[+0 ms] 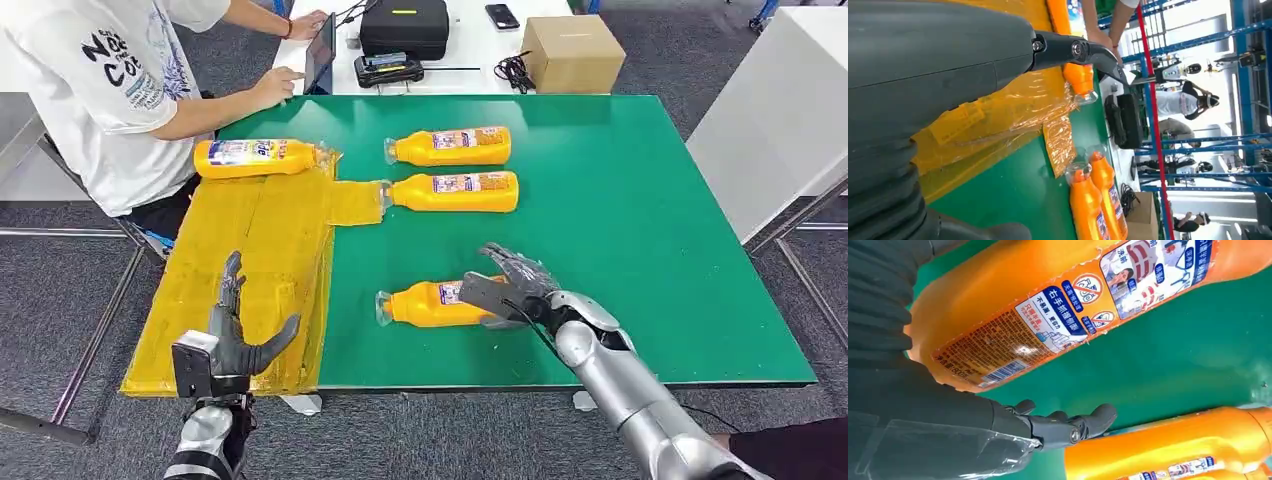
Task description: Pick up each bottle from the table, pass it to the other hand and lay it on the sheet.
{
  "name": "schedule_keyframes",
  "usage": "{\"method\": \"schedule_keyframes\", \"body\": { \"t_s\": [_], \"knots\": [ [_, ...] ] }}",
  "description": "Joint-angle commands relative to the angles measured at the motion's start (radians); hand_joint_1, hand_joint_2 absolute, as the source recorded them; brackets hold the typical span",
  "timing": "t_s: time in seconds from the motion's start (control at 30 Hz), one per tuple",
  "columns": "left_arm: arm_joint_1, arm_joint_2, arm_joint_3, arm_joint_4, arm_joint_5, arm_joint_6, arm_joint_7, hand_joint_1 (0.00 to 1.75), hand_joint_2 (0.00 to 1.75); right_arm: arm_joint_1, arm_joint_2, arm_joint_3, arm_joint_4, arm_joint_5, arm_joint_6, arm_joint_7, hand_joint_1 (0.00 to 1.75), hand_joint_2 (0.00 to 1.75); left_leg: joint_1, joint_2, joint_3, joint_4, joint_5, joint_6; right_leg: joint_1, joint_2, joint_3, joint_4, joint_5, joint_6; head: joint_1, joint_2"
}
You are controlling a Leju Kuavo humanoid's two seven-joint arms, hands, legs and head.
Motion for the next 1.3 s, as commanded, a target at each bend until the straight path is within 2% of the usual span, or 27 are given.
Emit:
{"method": "schedule_keyframes", "body": {
  "t_s": [0.03, 0.2, 0.53, 0.7, 0.9, 0.97, 1.13, 1.3],
  "knots": [
    [-0.07, 0.009, -0.024, 0.121, 0.004, -0.018, -0.019, 0.0, 1.75, -0.175, 0.014, 0.196, 0.191, -0.017, 0.067, -0.009, 0.0, 1.75, 0.0, 0.003, 0.002, 0.001, -0.001, -0.001, 0.0, 0.002, 0.001, 0.001, -0.001, -0.002, 0.0, 0.0],
    [-0.096, -0.001, -0.033, 0.153, 0.02, -0.029, -0.019, 0.0, 1.75, -0.245, 0.045, 0.293, 0.285, -0.057, 0.109, -0.026, 0.0, 1.75, 0.002, 0.005, 0.003, 0.001, -0.002, -0.003, 0.002, 0.004, 0.003, 0.0, 0.0, -0.003, 0.0, 0.0],
    [-0.115, -0.013, -0.052, 0.179, 0.072, -0.052, -0.019, 0.0, 1.75, -0.349, -0.005, 0.473, 0.291, -0.119, 0.28, -0.016, 0.0, 1.75, 0.001, 0.001, 0.002, 0.001, -0.001, -0.001, 0.001, 0.001, 0.002, 0.001, -0.001, -0.001, 0.0, 0.0],
    [-0.117, -0.014, -0.053, 0.18, 0.072, -0.05, -0.019, 0.0, 1.75, -0.35, -0.001, 0.48, 0.293, -0.123, 0.277, -0.014, 0.0, 1.75, 0.0, 0.0, 0.001, 0.0, 0.0, -0.001, 0.0, 0.0, 0.001, 0.0, 0.0, -0.001, 0.0, 0.0],
    [-0.115, -0.019, -0.069, 0.185, 0.079, -0.054, -0.019, 0.0, 1.75, -0.392, -0.008, 0.594, 0.304, -0.139, 0.314, 0.007, 0.0, 1.75, 0.001, 0.001, 0.002, 0.002, -0.001, -0.002, 0.001, 0.001, 0.002, 0.001, -0.001, -0.002, 0.0, 0.0],
    [-0.112, -0.02, -0.066, 0.186, 0.085, -0.042, -0.019, 0.0, 1.75, -0.393, 0.0, 0.639, 0.314, -0.124, 0.28, 0.026, 0.0, 1.75, 0.0, 0.001, 0.001, 0.001, 0.0, -0.001, 0.0, 0.0, 0.001, 0.001, 0.0, -0.001, 0.0, 0.0],
    [-0.082, -0.024, -0.04, 0.15, 0.081, -0.043, -0.017, 0.0, 1.75, -0.347, 0.089, 0.7, 0.407, -0.005, 0.131, 0.075, 0.0, 1.75, 0.002, 0.003, 0.004, 0.0, -0.002, -0.002, 0.002, 0.002, 0.004, -0.001, 0.0, -0.002, 0.0, 0.0],
    [-0.084, -0.031, -0.025, 0.157, 0.072, -0.052, -0.012, 0.0, 1.75, -0.315, 0.141, 0.701, 0.472, 0.061, 0.089, 0.087, 0.0, 1.75, 0.002, 0.004, 0.006, -0.001, -0.002, -0.002, 0.002, 0.003, 0.005, -0.001, -0.001, -0.003, 0.0, 0.0]
  ]
}}
